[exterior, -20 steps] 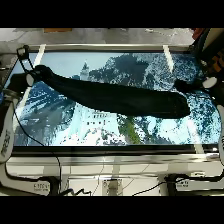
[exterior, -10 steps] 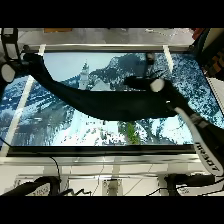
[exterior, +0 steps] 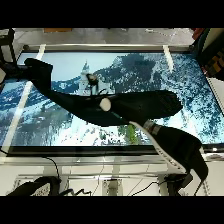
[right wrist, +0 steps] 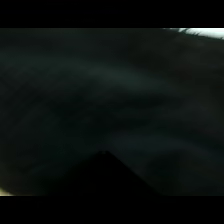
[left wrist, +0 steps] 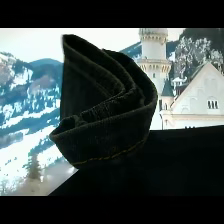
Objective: Fold the clothes and pants, and hang the long-sleeved shirts on hangers.
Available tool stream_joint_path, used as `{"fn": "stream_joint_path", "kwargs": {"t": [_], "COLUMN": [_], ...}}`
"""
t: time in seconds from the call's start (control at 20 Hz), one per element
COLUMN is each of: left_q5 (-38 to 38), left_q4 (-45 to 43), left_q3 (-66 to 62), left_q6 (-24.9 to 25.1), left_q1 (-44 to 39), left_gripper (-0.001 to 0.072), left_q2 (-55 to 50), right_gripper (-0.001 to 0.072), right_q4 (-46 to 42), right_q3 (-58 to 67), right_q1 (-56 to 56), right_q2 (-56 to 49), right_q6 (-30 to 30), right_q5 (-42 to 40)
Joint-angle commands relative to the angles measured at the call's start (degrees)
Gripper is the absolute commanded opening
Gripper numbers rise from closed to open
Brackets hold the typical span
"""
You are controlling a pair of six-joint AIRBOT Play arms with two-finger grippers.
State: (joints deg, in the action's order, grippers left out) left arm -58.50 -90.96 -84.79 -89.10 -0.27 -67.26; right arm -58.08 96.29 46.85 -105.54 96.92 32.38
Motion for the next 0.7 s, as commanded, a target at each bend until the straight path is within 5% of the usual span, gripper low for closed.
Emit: {"fn": "stream_joint_path", "kwargs": {"t": [0.0, 0.3, 0.65], "left_q5": [-1.2, -1.1, 3.5], "left_q4": [0.9, 12.2, 26.5], "left_q3": [0.0, 0.0, 0.0], "left_q6": [0.0, 0.0, -1.6], "left_q1": [0.0, -0.2, -7.8], "left_gripper": [0.004, 0.004, 0.0039], "left_q2": [-0.1, -2.9, -8.8], "right_gripper": [0.0031, 0.0032, 0.0033], "right_q4": [3.0, 0.1, -5.4], "right_q3": [2.2, 2.4, 2.8], "right_q1": [5.2, 1.9, -19.5], "right_q2": [-2.1, -2.0, 1.8], "right_q6": [0.6, -2.8, -5.1], "right_q5": [3.6, 13.9, 23.6]}}
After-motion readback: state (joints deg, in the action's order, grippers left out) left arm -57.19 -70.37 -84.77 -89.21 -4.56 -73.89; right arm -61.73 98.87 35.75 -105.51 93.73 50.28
